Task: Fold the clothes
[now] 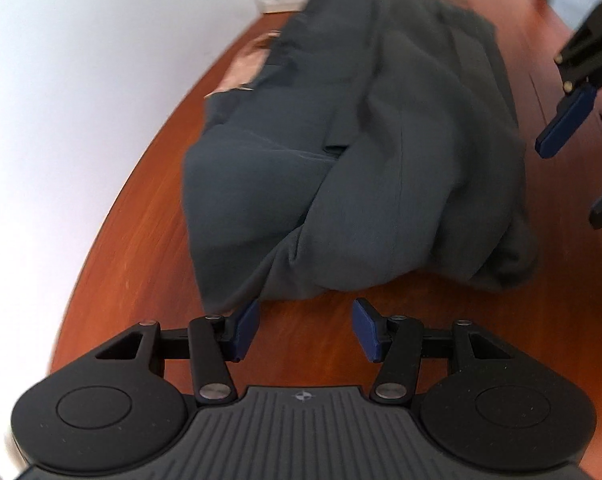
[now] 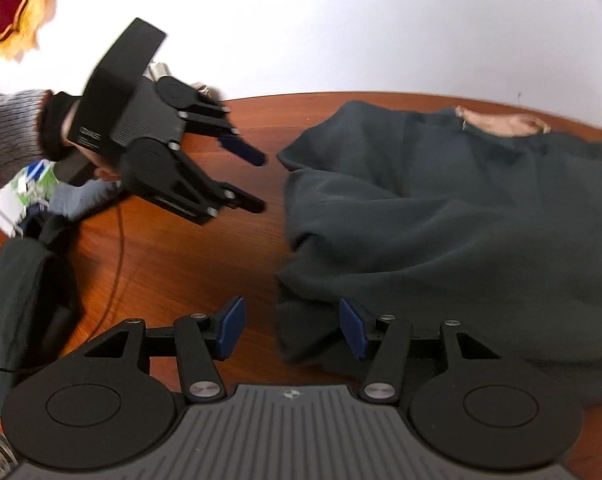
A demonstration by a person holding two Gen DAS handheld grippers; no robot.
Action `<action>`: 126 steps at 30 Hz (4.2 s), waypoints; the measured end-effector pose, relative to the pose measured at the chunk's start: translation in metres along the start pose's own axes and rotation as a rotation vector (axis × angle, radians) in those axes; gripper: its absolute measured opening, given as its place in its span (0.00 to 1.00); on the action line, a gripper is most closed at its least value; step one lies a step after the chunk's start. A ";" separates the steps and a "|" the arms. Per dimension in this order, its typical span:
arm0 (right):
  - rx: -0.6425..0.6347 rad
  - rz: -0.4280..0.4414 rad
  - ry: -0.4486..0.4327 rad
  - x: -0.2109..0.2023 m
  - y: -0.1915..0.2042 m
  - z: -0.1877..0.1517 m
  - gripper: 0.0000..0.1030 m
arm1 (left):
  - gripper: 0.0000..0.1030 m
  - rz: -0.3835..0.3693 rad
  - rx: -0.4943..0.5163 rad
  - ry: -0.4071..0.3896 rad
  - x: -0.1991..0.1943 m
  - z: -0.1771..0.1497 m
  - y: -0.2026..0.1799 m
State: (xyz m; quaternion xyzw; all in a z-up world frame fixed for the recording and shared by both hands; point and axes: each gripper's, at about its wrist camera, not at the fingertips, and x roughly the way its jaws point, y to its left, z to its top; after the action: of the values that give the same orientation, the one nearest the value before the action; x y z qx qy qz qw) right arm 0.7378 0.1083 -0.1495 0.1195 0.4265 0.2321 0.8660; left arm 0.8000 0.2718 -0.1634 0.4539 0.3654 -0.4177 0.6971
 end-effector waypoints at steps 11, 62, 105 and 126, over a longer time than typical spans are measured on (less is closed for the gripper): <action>0.160 -0.062 0.045 0.058 0.012 0.001 0.58 | 0.39 -0.125 0.265 0.019 0.034 0.010 -0.001; 0.081 -0.383 -0.127 -0.075 -0.195 -0.001 0.72 | 0.13 0.127 -0.420 -0.076 -0.055 0.006 -0.015; 0.170 -0.307 -0.091 -0.086 -0.319 0.045 0.50 | 0.13 0.381 -0.985 -0.027 -0.026 0.025 -0.138; 0.010 -0.216 -0.052 -0.092 -0.298 0.007 0.37 | 0.13 0.244 -0.732 -0.095 -0.005 0.079 -0.062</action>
State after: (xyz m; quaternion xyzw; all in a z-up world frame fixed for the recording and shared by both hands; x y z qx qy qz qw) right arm 0.7839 -0.1956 -0.2026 0.0831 0.4154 0.1321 0.8961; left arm 0.7513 0.1842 -0.1537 0.1951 0.4011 -0.1942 0.8737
